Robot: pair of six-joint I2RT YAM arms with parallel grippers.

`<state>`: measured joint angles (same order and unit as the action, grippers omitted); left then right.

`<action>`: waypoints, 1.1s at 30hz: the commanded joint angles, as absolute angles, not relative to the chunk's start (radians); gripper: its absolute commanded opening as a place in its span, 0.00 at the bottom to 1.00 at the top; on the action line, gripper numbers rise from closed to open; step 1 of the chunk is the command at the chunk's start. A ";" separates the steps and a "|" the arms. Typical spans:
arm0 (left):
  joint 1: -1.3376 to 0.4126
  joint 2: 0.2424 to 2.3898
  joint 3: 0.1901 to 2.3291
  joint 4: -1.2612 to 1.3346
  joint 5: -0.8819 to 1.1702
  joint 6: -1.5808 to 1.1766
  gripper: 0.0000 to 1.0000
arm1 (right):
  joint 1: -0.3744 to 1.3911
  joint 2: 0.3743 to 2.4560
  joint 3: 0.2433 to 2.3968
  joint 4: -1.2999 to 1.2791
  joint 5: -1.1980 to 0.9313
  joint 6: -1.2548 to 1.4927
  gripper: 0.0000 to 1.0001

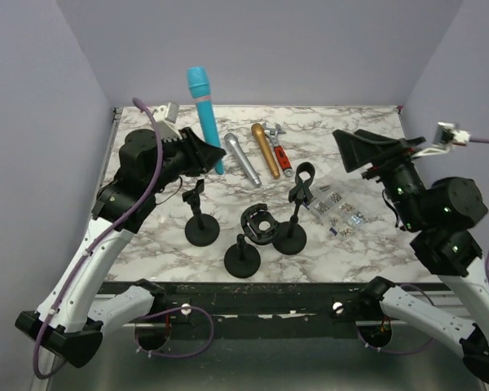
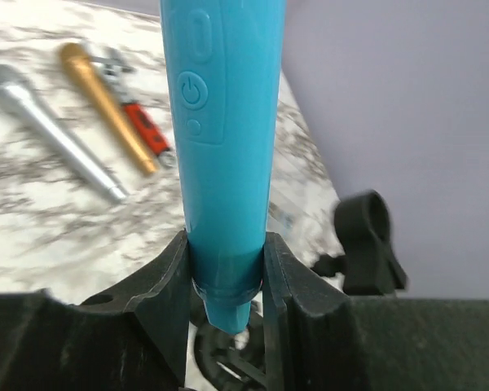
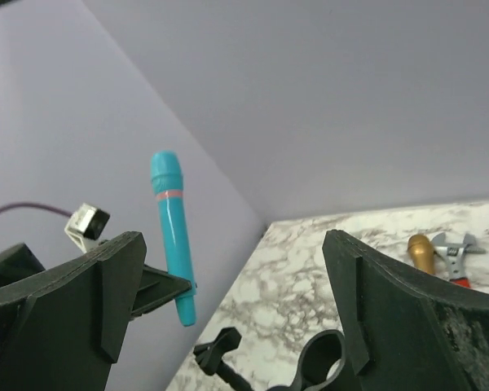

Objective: Remove the microphone from the stand

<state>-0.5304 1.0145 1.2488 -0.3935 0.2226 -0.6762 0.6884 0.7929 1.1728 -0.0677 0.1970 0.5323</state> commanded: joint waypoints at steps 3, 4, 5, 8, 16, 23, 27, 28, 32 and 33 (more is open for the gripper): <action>-0.260 1.029 1.200 -0.520 0.192 -0.711 0.00 | 0.695 0.666 1.090 -0.051 0.440 0.465 0.98; -0.221 1.040 1.184 -0.510 0.213 -0.716 0.00 | 0.695 0.658 1.085 -0.051 0.444 0.462 0.98; -0.176 1.053 1.159 -0.493 0.239 -0.728 0.00 | 0.696 0.652 1.080 -0.053 0.447 0.461 0.98; -0.069 1.093 1.077 -0.417 0.284 -0.755 0.00 | 0.695 0.646 1.072 -0.068 0.449 0.459 0.98; 0.058 1.348 0.898 -0.069 0.533 -0.878 0.00 | 0.695 0.630 1.035 -0.068 0.455 0.461 0.98; 0.049 1.533 0.799 0.229 0.686 -0.990 0.00 | 0.695 0.606 1.023 -0.069 0.476 0.454 0.98; 0.005 1.614 0.794 0.281 0.731 -1.026 0.00 | 0.694 0.593 1.013 -0.063 0.482 0.451 0.98; 0.003 1.635 0.793 0.299 0.740 -1.039 0.00 | 0.694 0.592 1.009 -0.063 0.481 0.453 0.98; -0.046 1.704 0.777 0.357 0.763 -1.087 0.00 | 0.695 0.582 1.001 -0.064 0.479 0.458 0.98; -0.050 1.713 0.774 0.366 0.763 -1.092 0.00 | 0.694 0.579 0.999 -0.066 0.481 0.460 0.98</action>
